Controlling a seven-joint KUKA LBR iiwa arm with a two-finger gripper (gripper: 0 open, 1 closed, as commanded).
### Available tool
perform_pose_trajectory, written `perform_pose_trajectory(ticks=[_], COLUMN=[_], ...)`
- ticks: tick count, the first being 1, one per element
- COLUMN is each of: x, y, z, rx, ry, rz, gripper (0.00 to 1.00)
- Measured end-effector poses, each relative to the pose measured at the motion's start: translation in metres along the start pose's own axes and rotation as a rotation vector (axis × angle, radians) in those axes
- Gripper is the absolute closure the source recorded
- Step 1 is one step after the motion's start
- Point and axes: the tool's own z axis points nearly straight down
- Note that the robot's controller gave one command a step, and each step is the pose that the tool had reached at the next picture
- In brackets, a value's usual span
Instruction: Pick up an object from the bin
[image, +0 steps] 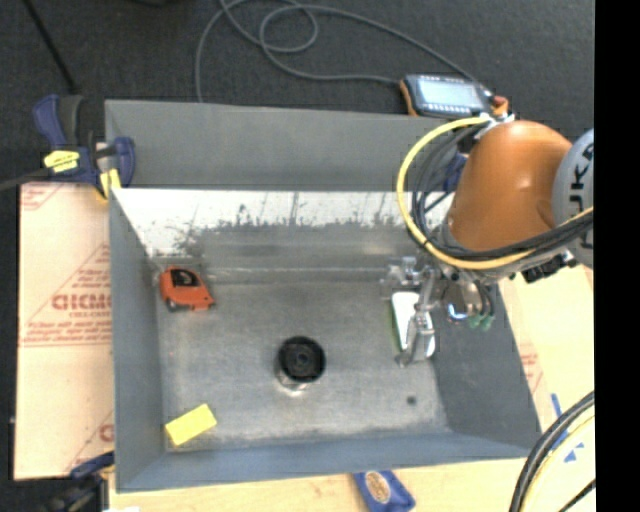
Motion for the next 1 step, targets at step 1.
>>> perform_pose_trajectory(ticks=[1], x=[-0.0015], y=[0.0001], z=[-0.0047], rx=[0.001], ry=[-0.009], rz=[-0.002], gripper=[0.00])
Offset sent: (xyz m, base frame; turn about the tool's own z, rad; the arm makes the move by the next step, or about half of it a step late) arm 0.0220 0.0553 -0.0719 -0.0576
